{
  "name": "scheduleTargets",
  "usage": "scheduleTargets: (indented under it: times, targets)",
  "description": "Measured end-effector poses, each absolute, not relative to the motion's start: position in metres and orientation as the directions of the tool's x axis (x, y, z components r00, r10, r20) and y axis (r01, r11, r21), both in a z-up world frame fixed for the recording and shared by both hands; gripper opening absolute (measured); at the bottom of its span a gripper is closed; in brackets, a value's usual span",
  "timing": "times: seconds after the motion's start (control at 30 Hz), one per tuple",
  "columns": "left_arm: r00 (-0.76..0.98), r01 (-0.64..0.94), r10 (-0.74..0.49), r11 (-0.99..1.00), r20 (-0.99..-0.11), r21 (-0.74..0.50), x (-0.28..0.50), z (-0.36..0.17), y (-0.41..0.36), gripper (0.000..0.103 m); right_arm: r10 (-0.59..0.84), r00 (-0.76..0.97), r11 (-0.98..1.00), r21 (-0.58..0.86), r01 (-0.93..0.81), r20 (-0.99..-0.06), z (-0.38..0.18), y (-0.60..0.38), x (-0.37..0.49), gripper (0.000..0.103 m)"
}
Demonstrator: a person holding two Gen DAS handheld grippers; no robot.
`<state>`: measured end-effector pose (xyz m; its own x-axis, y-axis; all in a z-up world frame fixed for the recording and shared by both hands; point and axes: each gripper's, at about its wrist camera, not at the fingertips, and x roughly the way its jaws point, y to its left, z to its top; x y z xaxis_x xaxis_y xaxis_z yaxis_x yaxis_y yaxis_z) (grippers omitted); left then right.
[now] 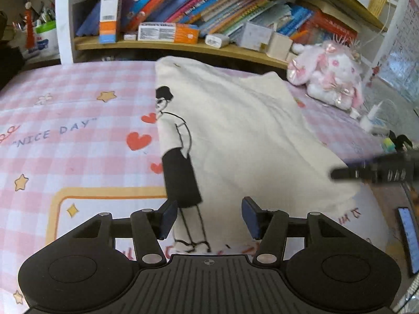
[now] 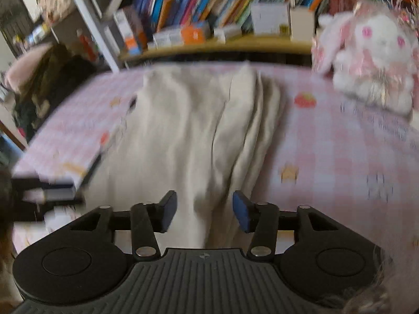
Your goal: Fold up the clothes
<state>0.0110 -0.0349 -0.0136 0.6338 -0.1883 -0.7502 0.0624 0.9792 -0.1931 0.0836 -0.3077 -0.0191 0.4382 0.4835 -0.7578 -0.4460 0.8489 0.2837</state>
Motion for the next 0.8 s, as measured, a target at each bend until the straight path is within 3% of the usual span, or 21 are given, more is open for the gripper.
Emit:
scheduleTargets:
  times: [0.03, 0.07, 0.13, 0.23, 0.4, 0.47, 0.5, 0.6, 0.73, 0.77, 0.8]
  targets:
    - [0.632, 0.062, -0.184, 0.980, -0.752, -0.188, 0.014, -0.016, -0.035, 0.051, 0.481, 0.435, 0.854, 0.293, -0.430, -0.762, -0.022, -0.309, 0.081, 0.007]
    - [0.626, 0.054, -0.177, 0.981, -0.760, -0.184, 0.016, -0.018, -0.034, 0.045, 0.478, 0.431, 0.859, 0.303, -0.414, -0.766, -0.025, -0.311, 0.078, 0.004]
    - [0.607, 0.043, -0.173, 0.982, -0.775, -0.186, 0.015, -0.025, -0.032, 0.039, 0.472, 0.423, 0.867, 0.321, -0.381, -0.773, -0.030, -0.314, 0.073, 0.004]
    - [0.591, 0.029, -0.165, 0.983, -0.789, -0.184, 0.014, -0.032, -0.027, 0.039, 0.465, 0.411, 0.878, 0.347, -0.330, -0.784, -0.038, -0.319, 0.065, 0.004]
    - [0.598, 0.004, -0.156, 0.981, -0.786, -0.192, 0.008, -0.028, -0.016, 0.046, 0.456, 0.390, 0.889, 0.388, -0.243, -0.800, -0.051, -0.327, 0.052, 0.004]
    - [0.602, -0.005, -0.167, 0.977, -0.781, -0.213, 0.006, -0.025, -0.009, 0.057, 0.487, 0.402, 0.873, 0.435, -0.219, -0.775, -0.052, -0.334, 0.050, 0.004]
    - [0.604, -0.010, -0.179, 0.973, -0.777, -0.232, 0.005, -0.025, -0.006, 0.062, 0.496, 0.409, 0.868, 0.443, -0.224, -0.766, -0.048, -0.335, 0.050, 0.010]
    - [0.598, -0.028, -0.205, 0.961, -0.775, -0.276, 0.009, -0.029, -0.001, 0.063, 0.483, 0.466, 0.876, 0.410, -0.255, -0.741, -0.034, -0.334, 0.048, 0.035]
    - [0.593, -0.050, -0.223, 0.949, -0.774, -0.312, 0.018, -0.036, -0.001, 0.061, 0.465, 0.468, 0.885, 0.391, -0.251, -0.752, -0.036, -0.331, 0.056, 0.038]
    - [0.591, -0.055, -0.224, 0.947, -0.775, -0.315, 0.020, -0.035, -0.002, 0.056, 0.459, 0.461, 0.888, 0.390, -0.241, -0.759, -0.040, -0.330, 0.059, 0.038]
    - [0.583, -0.058, -0.234, 0.943, -0.778, -0.327, 0.022, -0.036, -0.002, 0.027, 0.450, 0.458, 0.893, 0.387, -0.230, -0.766, -0.043, -0.329, 0.061, 0.038]
